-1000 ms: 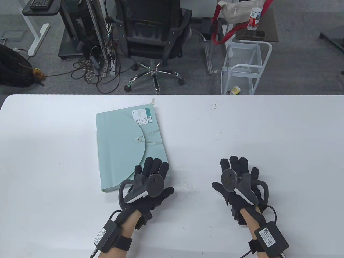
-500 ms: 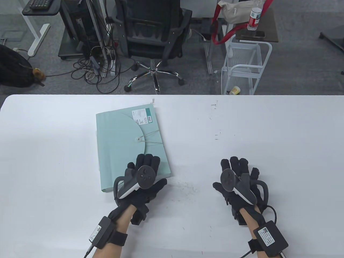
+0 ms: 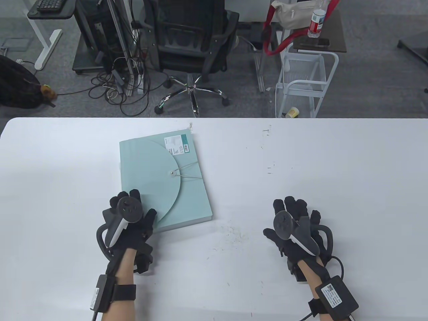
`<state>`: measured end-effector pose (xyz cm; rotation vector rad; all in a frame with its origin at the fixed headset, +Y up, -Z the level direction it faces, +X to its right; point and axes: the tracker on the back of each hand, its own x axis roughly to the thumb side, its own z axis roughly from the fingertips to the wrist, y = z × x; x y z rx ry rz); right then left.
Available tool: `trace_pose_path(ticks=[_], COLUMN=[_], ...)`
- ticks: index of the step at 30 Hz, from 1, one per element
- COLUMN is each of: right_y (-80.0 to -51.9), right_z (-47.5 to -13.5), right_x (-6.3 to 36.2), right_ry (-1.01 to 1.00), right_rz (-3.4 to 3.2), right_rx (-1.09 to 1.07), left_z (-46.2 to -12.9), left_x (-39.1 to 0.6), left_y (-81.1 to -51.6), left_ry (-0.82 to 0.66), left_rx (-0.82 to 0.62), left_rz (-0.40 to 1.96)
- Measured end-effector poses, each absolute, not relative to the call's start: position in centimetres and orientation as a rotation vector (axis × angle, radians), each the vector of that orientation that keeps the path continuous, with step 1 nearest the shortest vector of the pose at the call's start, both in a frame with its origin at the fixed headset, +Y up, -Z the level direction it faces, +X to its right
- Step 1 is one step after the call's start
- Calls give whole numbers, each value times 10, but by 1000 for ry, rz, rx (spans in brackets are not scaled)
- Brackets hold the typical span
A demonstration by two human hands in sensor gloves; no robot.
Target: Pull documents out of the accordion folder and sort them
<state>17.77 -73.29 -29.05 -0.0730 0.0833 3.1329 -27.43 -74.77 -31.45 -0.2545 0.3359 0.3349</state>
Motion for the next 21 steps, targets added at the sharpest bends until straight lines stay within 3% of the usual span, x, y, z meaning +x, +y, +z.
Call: trace_pose_path(ticks=[7, 16, 21], right_y=[-734, -732, -721], right_z=[-291, -291, -292], right_x=[177, 176, 176], right_ry=[94, 88, -28], right_rz=[3133, 3126, 3095], right_rx=[-77, -86, -87], left_z=[-316, -316, -317], left_x=[-289, -278, -237], left_y=[-763, -765, -761], left_ry=[374, 275, 149], left_rx=[-399, -270, -262], left_rz=[458, 397, 295])
